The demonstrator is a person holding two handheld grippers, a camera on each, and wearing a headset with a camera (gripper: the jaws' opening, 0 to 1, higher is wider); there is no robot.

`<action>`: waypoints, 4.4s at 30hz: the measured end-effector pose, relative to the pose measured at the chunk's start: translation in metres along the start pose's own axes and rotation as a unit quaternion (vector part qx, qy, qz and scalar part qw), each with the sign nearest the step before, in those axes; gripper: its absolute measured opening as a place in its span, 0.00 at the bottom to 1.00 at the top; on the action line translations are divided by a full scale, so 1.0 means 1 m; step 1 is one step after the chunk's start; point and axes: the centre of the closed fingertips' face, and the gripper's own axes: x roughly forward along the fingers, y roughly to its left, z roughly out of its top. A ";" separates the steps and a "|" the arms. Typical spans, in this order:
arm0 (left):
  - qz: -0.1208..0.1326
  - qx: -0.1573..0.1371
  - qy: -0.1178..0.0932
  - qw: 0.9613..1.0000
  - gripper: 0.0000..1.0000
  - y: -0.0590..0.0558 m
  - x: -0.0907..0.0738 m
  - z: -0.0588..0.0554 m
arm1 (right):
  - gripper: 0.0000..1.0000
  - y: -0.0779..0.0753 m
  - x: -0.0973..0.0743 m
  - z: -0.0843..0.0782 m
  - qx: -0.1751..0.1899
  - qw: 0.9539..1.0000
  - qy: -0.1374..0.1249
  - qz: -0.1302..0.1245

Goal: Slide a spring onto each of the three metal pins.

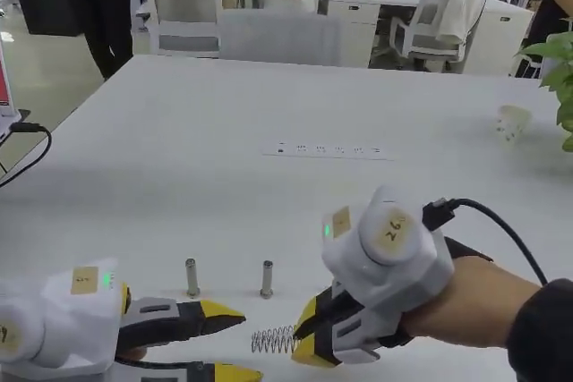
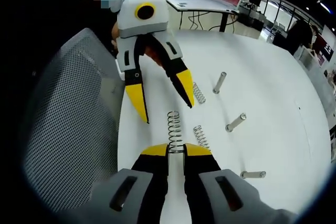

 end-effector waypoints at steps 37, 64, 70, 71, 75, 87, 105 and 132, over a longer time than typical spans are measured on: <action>-0.059 -0.007 0.018 0.998 0.02 -0.026 0.001 -0.005 | 0.08 0.024 -0.005 0.004 -0.054 0.998 -0.013 0.043; -0.057 -0.020 0.003 0.998 0.02 -0.024 0.000 0.002 | 0.09 0.022 0.000 0.004 -0.028 0.998 -0.026 0.045; -0.054 -0.016 0.004 0.998 0.02 -0.023 0.000 0.002 | 0.09 0.020 -0.006 0.012 -0.019 0.998 -0.035 0.041; -0.054 -0.015 0.004 0.998 0.02 -0.023 0.000 0.002 | 0.09 0.020 -0.006 0.013 -0.018 0.998 -0.036 0.040; -0.056 -0.008 0.014 0.998 0.02 -0.025 0.001 -0.002 | 0.09 0.023 -0.007 0.018 -0.017 0.998 -0.036 0.044; -0.060 -0.003 0.026 0.998 0.02 -0.027 0.004 -0.006 | 0.09 0.027 -0.008 0.027 -0.021 0.998 -0.035 0.051; -0.064 0.006 0.034 0.997 0.02 -0.029 0.006 -0.008 | 0.08 0.033 -0.007 0.036 -0.036 0.997 -0.022 0.057; -0.047 -0.004 0.015 0.999 0.09 -0.022 0.005 -0.006 | 0.08 0.022 -0.012 0.032 -0.044 0.998 -0.004 0.045</action>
